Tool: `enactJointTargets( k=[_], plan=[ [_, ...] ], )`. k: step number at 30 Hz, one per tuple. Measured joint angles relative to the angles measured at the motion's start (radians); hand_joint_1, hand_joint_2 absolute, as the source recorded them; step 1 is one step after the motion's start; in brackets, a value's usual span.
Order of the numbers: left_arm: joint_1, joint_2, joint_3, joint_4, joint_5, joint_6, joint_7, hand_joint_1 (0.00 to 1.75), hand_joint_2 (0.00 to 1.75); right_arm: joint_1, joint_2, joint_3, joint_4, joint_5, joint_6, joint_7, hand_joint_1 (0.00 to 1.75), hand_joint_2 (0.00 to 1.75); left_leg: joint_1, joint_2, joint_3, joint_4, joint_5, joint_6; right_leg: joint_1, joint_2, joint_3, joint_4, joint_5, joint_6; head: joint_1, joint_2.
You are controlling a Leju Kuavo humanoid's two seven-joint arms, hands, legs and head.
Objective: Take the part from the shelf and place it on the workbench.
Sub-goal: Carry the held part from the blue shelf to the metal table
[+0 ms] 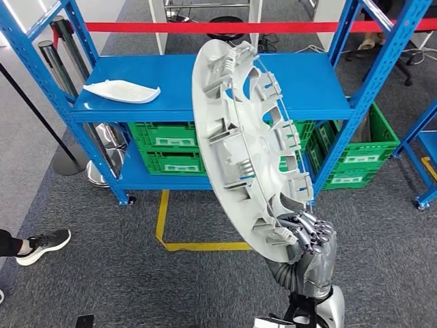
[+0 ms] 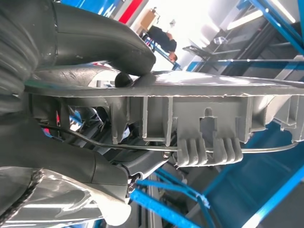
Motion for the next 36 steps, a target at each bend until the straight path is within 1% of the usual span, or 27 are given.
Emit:
enactJointTargets(
  k=[3,4,5,6,7,9,11,12,14,15,16,19,20,21,22,23,24,25,26,27,28,30,31,32,34,35,36],
  plan=[
    [0.002,0.0,-0.001,0.001,0.003,0.0,-0.003,0.0,1.75,0.006,0.002,-0.003,0.0,0.002,0.0,-0.005,1.75,1.75,0.009,-0.005,-0.03,0.176,-0.159,-0.017,-0.001,0.005,-0.038,0.005,0.036,-0.009,-0.002,0.0],
    [0.001,0.0,-0.001,0.001,0.003,0.0,-0.004,0.0,1.75,0.007,0.002,-0.004,0.0,0.002,0.0,-0.005,1.75,1.75,0.011,-0.006,-0.036,0.228,-0.185,-0.02,-0.001,0.007,-0.048,0.008,0.044,-0.008,-0.001,0.0],
    [0.001,0.0,-0.001,0.001,0.004,0.0,-0.004,0.0,1.75,0.009,0.002,-0.005,0.0,0.003,0.0,-0.005,1.75,1.75,0.013,-0.006,-0.035,0.264,-0.189,-0.022,-0.002,0.009,-0.06,0.013,0.053,-0.007,-0.002,0.0],
    [0.0,0.0,-0.001,0.001,0.004,0.0,-0.004,0.0,1.75,0.01,0.002,-0.006,0.0,0.003,0.0,-0.005,1.75,1.75,0.015,-0.006,-0.024,0.275,-0.174,-0.023,-0.002,0.011,-0.075,0.018,0.061,-0.006,-0.002,0.0],
    [0.0,0.0,-0.001,0.001,0.004,0.0,-0.005,0.0,1.75,0.012,0.002,-0.006,0.0,0.004,0.0,-0.005,1.75,1.75,0.018,-0.007,0.002,0.257,-0.149,-0.024,-0.003,0.015,-0.093,0.025,0.069,-0.004,-0.001,0.0],
    [-0.001,0.0,-0.001,0.001,0.004,0.0,-0.005,0.0,1.75,0.014,0.002,-0.008,0.0,0.005,0.0,-0.005,1.75,1.75,0.025,-0.018,0.091,0.15,-0.107,-0.026,-0.006,0.024,-0.131,0.044,0.084,0.004,-0.001,0.0],
    [-0.003,0.0,-0.001,0.001,0.004,0.001,-0.005,0.0,1.75,0.014,0.003,-0.01,0.0,0.006,0.0,-0.005,1.75,1.75,0.027,-0.041,0.172,0.027,-0.116,-0.022,-0.007,0.032,-0.158,0.059,0.097,0.015,-0.002,0.0],
    [-0.004,0.0,-0.001,0.001,0.003,0.001,-0.006,0.0,1.75,0.013,0.003,-0.012,0.0,0.007,0.0,-0.004,1.75,1.75,0.025,-0.05,0.188,-0.007,-0.128,-0.017,-0.007,0.036,-0.167,0.063,0.105,0.021,-0.001,0.0],
    [-0.004,-0.001,-0.001,0.001,0.003,0.001,-0.007,0.0,1.75,0.014,0.004,-0.014,0.0,0.009,0.0,-0.001,1.75,1.75,0.023,-0.045,0.187,-0.031,-0.128,0.002,-0.008,0.045,-0.183,0.066,0.122,0.037,0.0,0.0],
    [-0.004,-0.002,-0.001,0.001,0.003,0.002,-0.007,0.0,1.75,0.015,0.004,-0.015,0.0,0.011,0.0,0.004,1.75,1.75,0.022,-0.038,0.177,-0.032,-0.119,0.012,-0.01,0.045,-0.192,0.073,0.113,0.042,0.001,0.0],
    [-0.004,-0.003,-0.001,0.001,0.003,0.003,-0.006,0.0,1.75,0.016,0.003,-0.015,0.0,0.013,0.0,0.011,1.75,1.75,0.023,-0.03,0.166,-0.034,-0.108,0.023,-0.01,0.041,-0.204,0.093,0.087,0.047,0.003,0.0],
    [-0.004,-0.004,-0.001,0.001,0.003,0.007,-0.004,0.0,1.75,0.016,-0.003,-0.014,0.0,0.021,0.0,0.05,1.75,1.75,0.018,-0.008,0.123,-0.036,-0.074,0.041,-0.01,0.026,-0.248,0.252,-0.054,0.052,0.008,0.0],
    [-0.004,-0.004,-0.002,0.001,0.003,0.008,-0.003,0.0,1.75,0.017,-0.008,-0.015,0.0,0.022,0.0,0.065,1.75,1.75,0.015,-0.002,0.107,-0.035,-0.061,0.042,-0.01,0.025,-0.254,0.309,-0.077,0.052,0.008,0.0],
    [-0.004,-0.004,-0.004,0.001,0.002,0.008,-0.003,0.0,1.75,0.02,-0.015,-0.017,0.0,0.023,0.0,0.078,1.75,1.75,0.012,0.005,0.09,-0.035,-0.048,0.042,-0.01,0.024,-0.25,0.345,-0.072,0.052,0.008,0.0],
    [-0.004,-0.004,-0.005,0.001,0.001,0.009,-0.003,0.0,1.75,0.024,-0.022,-0.021,0.0,0.024,0.0,0.088,1.75,1.75,0.01,0.01,0.074,-0.034,-0.036,0.042,-0.01,0.023,-0.233,0.353,-0.046,0.05,0.009,0.0],
    [-0.004,-0.005,-0.008,0.001,0.0,0.009,-0.002,0.0,1.75,0.028,-0.03,-0.025,0.0,0.025,0.0,0.096,1.75,1.75,0.007,0.015,0.058,-0.033,-0.025,0.041,-0.009,0.019,-0.199,0.328,-0.012,0.047,0.008,0.0],
    [-0.004,-0.007,-0.01,0.001,-0.002,0.01,0.0,0.0,1.75,0.033,-0.036,-0.029,-0.002,0.026,0.0,0.103,1.75,1.75,0.005,0.019,0.047,-0.031,-0.014,0.039,-0.007,0.01,-0.149,0.274,0.011,0.042,0.008,0.0],
    [-0.005,-0.009,-0.013,0.001,-0.004,0.012,0.002,0.0,1.75,0.038,-0.042,-0.034,-0.006,0.028,0.0,0.109,1.75,1.75,0.002,0.023,0.037,-0.028,-0.005,0.037,-0.004,-0.003,-0.084,0.194,0.014,0.036,0.009,0.0],
    [-0.005,-0.011,-0.016,0.001,-0.007,0.013,0.006,0.0,1.75,0.042,-0.047,-0.039,-0.012,0.029,0.0,0.113,1.75,1.75,0.0,0.028,0.029,-0.025,0.006,0.034,-0.001,-0.014,-0.024,0.109,0.001,0.032,0.008,0.0],
    [-0.005,-0.012,-0.02,0.001,-0.011,0.015,0.011,0.0,1.75,0.045,-0.051,-0.044,-0.018,0.029,0.0,0.116,1.75,1.75,-0.001,0.032,0.024,-0.024,0.018,0.03,0.002,-0.02,0.016,0.046,-0.015,0.029,0.008,0.0],
    [-0.005,-0.013,-0.023,0.001,-0.014,0.017,0.014,0.0,1.75,0.051,-0.055,-0.048,-0.026,0.03,0.0,0.118,1.75,1.75,-0.002,0.038,0.019,-0.025,0.029,0.026,0.004,-0.02,0.036,0.006,-0.026,0.027,0.009,0.0],
    [-0.004,-0.015,-0.031,0.001,-0.02,0.017,0.016,0.0,1.75,0.067,-0.062,-0.056,-0.039,0.033,0.0,0.123,1.75,1.75,0.001,0.038,0.012,-0.026,0.04,0.015,0.004,-0.011,0.02,-0.003,-0.015,0.019,0.009,0.0],
    [-0.003,-0.016,-0.034,0.002,-0.023,0.016,0.015,0.0,1.75,0.077,-0.066,-0.059,-0.044,0.035,0.0,0.127,1.75,1.75,0.003,0.029,0.007,-0.013,0.018,0.008,0.002,-0.009,0.011,-0.003,-0.005,0.013,0.009,0.0],
    [-0.001,-0.018,-0.038,0.002,-0.025,0.015,0.015,0.0,1.75,0.085,-0.07,-0.063,-0.047,0.036,0.0,0.131,1.75,1.75,0.005,0.018,0.0,0.019,-0.023,0.001,0.0,-0.007,0.001,-0.002,0.006,0.005,0.008,0.0],
    [0.0,-0.022,-0.043,0.002,-0.027,0.014,0.014,0.0,1.75,0.097,-0.075,-0.069,-0.052,0.041,0.0,0.138,1.75,1.75,0.009,-0.001,-0.02,0.137,-0.134,-0.009,0.0,0.001,-0.023,0.005,0.027,-0.005,0.007,0.0],
    [0.0,-0.023,-0.046,0.002,-0.029,0.015,0.016,0.0,1.75,0.101,-0.077,-0.071,-0.055,0.045,0.0,0.141,1.75,1.75,0.01,-0.004,-0.026,0.201,-0.17,-0.012,0.0,0.005,-0.037,0.01,0.037,-0.006,0.006,0.0],
    [-0.001,-0.023,-0.048,0.002,-0.031,0.016,0.019,0.0,1.75,0.105,-0.079,-0.073,-0.058,0.049,0.0,0.144,1.75,1.75,0.011,-0.004,-0.025,0.246,-0.18,-0.013,0.001,0.01,-0.052,0.017,0.046,-0.006,0.006,0.0]
  ],
)
